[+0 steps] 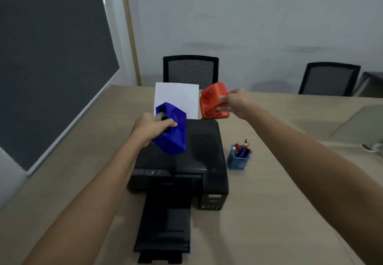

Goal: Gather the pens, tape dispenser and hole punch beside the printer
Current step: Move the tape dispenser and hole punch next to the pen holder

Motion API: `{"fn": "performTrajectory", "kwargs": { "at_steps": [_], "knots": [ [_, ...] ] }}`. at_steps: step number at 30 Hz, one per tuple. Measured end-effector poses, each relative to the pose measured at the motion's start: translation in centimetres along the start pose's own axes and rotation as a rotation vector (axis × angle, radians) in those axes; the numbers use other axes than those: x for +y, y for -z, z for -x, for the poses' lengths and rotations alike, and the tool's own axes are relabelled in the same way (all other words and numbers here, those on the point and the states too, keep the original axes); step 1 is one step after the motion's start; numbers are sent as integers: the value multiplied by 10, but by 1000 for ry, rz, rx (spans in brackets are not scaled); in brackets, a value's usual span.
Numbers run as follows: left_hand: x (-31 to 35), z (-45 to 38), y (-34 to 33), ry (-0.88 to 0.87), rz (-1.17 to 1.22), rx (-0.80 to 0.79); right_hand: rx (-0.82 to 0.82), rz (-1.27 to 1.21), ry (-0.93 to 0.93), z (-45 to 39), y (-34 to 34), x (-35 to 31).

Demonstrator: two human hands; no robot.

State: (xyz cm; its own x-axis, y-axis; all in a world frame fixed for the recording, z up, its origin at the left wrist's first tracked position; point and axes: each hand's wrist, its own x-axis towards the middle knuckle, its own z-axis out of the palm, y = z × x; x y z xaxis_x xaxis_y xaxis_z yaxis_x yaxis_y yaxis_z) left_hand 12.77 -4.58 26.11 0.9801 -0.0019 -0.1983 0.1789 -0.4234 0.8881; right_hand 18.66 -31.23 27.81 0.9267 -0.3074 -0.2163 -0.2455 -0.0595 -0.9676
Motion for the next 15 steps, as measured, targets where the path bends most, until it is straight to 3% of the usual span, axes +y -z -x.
{"fn": "performTrajectory", "kwargs": {
  "at_steps": [9, 15],
  "knots": [
    [37, 36, -230, 37, -168, -252, 162, -46, -120, -23, 218, 87],
    [0, 46, -317, 137, -390, -282, 171, -44, -284, -26, 257, 177]
  ]
}}
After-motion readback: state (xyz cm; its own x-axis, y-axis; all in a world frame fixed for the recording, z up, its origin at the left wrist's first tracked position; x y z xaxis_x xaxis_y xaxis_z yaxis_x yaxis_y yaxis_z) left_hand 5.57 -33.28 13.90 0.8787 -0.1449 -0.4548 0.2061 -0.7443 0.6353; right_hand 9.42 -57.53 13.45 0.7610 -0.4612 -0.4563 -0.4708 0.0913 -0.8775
